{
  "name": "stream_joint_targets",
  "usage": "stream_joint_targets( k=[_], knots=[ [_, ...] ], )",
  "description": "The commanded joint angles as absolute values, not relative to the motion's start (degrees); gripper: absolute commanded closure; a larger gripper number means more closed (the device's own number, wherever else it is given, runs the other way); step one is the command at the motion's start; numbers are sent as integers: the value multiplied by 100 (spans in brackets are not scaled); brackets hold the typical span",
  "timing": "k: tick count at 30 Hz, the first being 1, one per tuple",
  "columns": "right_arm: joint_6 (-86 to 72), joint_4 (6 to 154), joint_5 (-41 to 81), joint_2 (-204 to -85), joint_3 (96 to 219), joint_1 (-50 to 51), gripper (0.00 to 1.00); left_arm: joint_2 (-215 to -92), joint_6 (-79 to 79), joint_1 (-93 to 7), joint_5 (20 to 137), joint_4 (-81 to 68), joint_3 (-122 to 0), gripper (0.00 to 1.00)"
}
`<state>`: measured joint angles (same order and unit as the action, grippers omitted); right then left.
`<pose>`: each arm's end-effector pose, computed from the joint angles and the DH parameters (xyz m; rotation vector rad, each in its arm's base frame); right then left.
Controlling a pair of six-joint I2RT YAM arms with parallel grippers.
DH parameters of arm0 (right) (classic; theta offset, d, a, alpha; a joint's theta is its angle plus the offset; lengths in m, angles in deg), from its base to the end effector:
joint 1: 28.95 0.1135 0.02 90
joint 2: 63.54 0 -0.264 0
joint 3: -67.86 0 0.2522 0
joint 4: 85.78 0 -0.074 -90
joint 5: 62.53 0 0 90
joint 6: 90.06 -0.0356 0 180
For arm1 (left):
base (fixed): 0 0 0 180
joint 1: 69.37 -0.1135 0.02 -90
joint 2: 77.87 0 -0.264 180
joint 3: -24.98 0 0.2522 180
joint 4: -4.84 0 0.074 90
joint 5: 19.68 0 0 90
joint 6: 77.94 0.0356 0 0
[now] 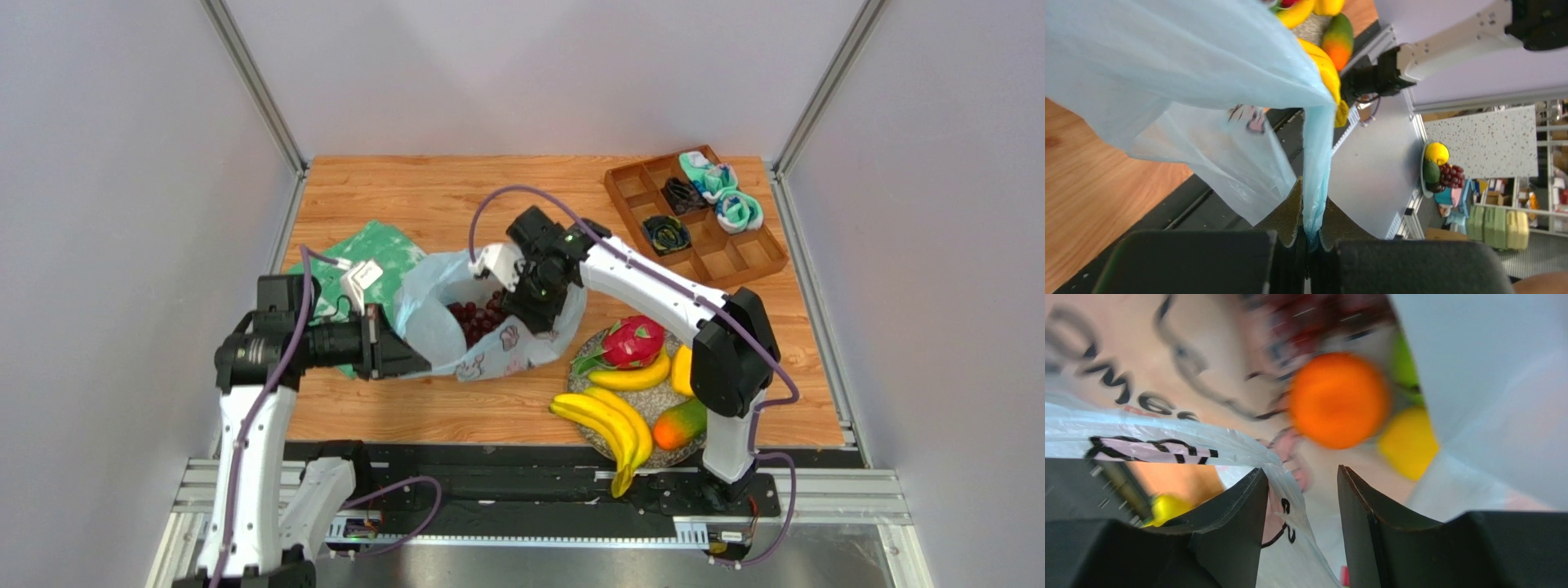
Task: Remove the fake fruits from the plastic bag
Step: Adjust the plastic bag at the center of the board.
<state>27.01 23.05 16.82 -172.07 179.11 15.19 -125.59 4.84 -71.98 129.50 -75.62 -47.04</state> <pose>0.2795 0.2804 0.2744 -1.6576 2.2302 0.3346 0.1249 -0.0249 0.3360 0.1974 2.3096 -1.3240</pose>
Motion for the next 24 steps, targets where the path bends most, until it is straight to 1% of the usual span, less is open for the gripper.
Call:
stream_joint_targets(
  k=[1,3,5,6,8,9,12,14,16,18,19,24],
  knots=[
    [2806,1385,814,-16350,17084,2323,52,-11857,1538,-7192,14140,-9284,-5378,100],
    [2745,1419,1093,-16041,16690,2535,50,-11856,1855,-7200,14265,-9751,-5680,100],
    [2964,1472,1314,-15785,16661,2528,47,-11795,1830,-7200,14283,-9674,-5621,100],
    [3008,1498,1376,-15750,16817,2467,46,-11769,1560,-7192,14153,-9533,-5480,100],
    [2956,1515,957,-15697,17134,2037,44,-11637,1234,-7192,13390,-9026,-4988,100],
    [2938,1524,406,-15732,17449,1800,42,-11602,919,-7200,12995,-8901,-4874,100],
    [3052,1489,-63,-15950,17828,1745,41,-11610,819,-7209,13070,-8776,-4644,100],
    [2930,1489,-214,-16144,18197,1745,42,-11575,854,-7218,13096,-8794,-4600,100],
    [2903,1366,-486,-16452,18539,1745,45,-11505,802,-7218,13062,-8768,-4486,100],
    [2789,1427,-505,-16636,18594,1745,50,-11426,828,-7209,13009,-8767,-4486,100],
    [2788,1454,-522,-16672,18612,1737,51,-11365,828,-7218,12991,-8767,-4468,100],
    [2386,1708,-1049,-16576,18998,1763,51,-11364,837,-7271,13034,-8741,-4503,100]
  ],
)
